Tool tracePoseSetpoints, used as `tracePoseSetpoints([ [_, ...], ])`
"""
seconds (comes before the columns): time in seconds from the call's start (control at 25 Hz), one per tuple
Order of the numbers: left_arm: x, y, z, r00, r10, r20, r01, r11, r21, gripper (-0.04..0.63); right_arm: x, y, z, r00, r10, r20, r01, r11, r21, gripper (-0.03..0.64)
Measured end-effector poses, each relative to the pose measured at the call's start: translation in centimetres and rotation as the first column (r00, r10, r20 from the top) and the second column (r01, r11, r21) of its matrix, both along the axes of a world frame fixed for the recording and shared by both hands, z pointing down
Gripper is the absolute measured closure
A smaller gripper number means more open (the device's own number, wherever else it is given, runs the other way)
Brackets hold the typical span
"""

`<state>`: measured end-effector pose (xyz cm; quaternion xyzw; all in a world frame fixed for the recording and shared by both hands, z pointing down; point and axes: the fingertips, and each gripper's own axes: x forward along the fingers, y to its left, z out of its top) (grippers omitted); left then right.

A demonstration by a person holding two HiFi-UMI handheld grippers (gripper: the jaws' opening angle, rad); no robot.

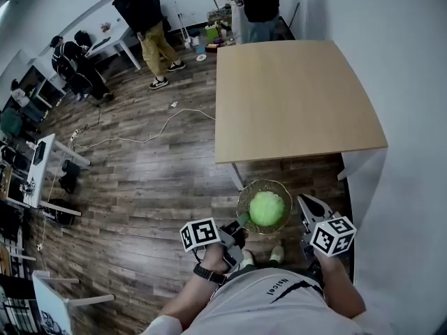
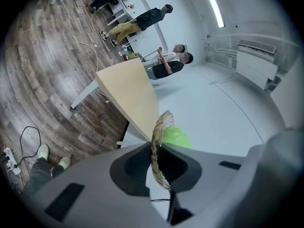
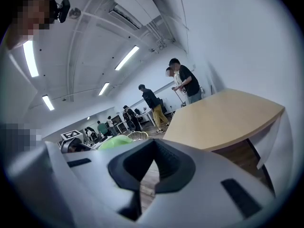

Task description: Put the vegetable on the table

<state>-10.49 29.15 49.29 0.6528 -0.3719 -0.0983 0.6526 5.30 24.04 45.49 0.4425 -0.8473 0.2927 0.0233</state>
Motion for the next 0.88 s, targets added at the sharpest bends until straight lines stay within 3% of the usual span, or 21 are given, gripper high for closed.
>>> tracePoseSetpoints([
  [0.88, 4.6, -3.6, 0.0, 0.999, -0.048, 0.005, 0.048, 0.999, 0.007, 0.552, 5.6, -2.5, -0.3, 1.0, -0.007, 0.006, 0.007, 0.999, 0.045, 0.603],
])
